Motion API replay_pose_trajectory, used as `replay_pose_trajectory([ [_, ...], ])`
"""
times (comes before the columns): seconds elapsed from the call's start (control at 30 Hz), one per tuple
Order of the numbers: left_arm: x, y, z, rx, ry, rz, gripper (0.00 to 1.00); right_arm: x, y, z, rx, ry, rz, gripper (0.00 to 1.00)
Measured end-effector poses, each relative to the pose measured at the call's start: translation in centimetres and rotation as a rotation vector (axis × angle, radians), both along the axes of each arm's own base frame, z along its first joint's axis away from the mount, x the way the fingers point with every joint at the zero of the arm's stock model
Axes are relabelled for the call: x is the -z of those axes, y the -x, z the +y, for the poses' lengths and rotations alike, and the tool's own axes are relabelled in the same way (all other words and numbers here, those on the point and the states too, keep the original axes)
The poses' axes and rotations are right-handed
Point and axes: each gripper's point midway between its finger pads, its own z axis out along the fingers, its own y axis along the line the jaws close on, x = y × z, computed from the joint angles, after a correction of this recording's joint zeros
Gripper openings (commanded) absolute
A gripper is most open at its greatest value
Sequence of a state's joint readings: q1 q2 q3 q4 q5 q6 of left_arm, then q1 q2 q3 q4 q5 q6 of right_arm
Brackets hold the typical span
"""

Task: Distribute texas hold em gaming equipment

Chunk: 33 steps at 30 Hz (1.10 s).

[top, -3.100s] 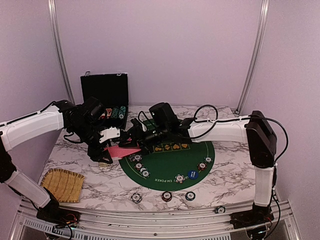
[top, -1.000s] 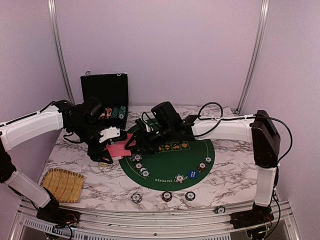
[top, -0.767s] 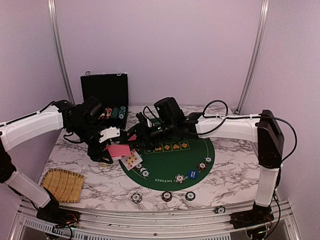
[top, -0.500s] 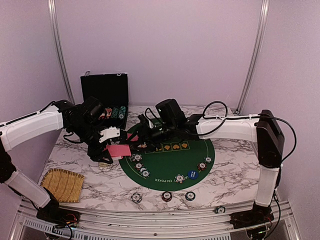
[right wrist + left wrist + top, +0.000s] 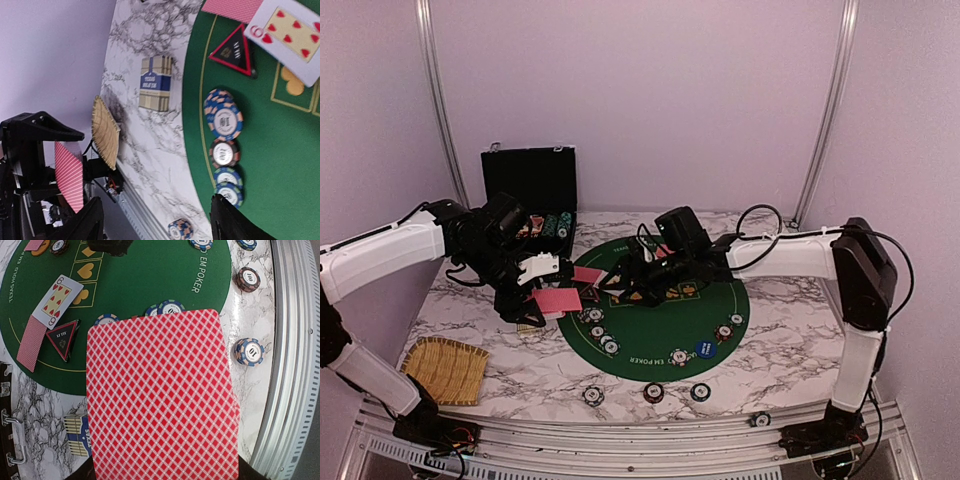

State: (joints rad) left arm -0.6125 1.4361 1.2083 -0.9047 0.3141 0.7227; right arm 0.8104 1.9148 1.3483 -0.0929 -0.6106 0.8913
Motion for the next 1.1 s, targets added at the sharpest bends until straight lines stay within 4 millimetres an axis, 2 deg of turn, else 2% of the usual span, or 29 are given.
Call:
replay_pose_trajectory([
  [0.1, 0.0, 0.0, 0.0, 0.000, 0.001, 0.000, 0.00, 0.5, -3.2, -1.2, 0.037, 0.059, -0.063, 0.74],
  [0.23, 0.0, 0.0, 0.0, 0.001, 0.001, 0.001, 0.00, 1.9, -8.6, -1.0, 0.042, 0.141, -0.194, 0.76],
  [0.37, 0.0, 0.1, 0.0, 0.004, 0.000, 0.003, 0.00, 4.3, -13.1, -0.2, -0.003, 0.202, -0.288, 0.77],
  [0.47, 0.0, 0.2, 0.1, 0.004, -0.002, 0.006, 0.00, 6.6, -15.3, -0.2, -0.039, 0.236, -0.310, 0.77],
  [0.57, 0.0, 0.3, 0.1, 0.004, -0.004, 0.011, 0.00, 8.7, -16.6, -1.0, -0.064, 0.265, -0.315, 0.78],
  [0.63, 0.1, 0.3, 0.2, 0.004, -0.006, 0.013, 0.00, 9.4, -17.0, -1.7, -0.080, 0.271, -0.311, 0.78],
  [0.8, 0.1, 0.4, 0.2, 0.004, -0.007, 0.014, 0.00, 9.0, -18.1, -2.3, -0.108, 0.228, -0.319, 0.78],
  [0.97, 0.1, 0.4, 0.2, 0.004, -0.008, 0.016, 0.00, 10.0, -17.9, -2.3, -0.163, 0.185, -0.301, 0.76],
  [1.1, 0.1, 0.4, 0.2, 0.004, -0.009, 0.017, 0.00, 10.0, -17.8, -1.9, -0.200, 0.135, -0.301, 0.70],
])
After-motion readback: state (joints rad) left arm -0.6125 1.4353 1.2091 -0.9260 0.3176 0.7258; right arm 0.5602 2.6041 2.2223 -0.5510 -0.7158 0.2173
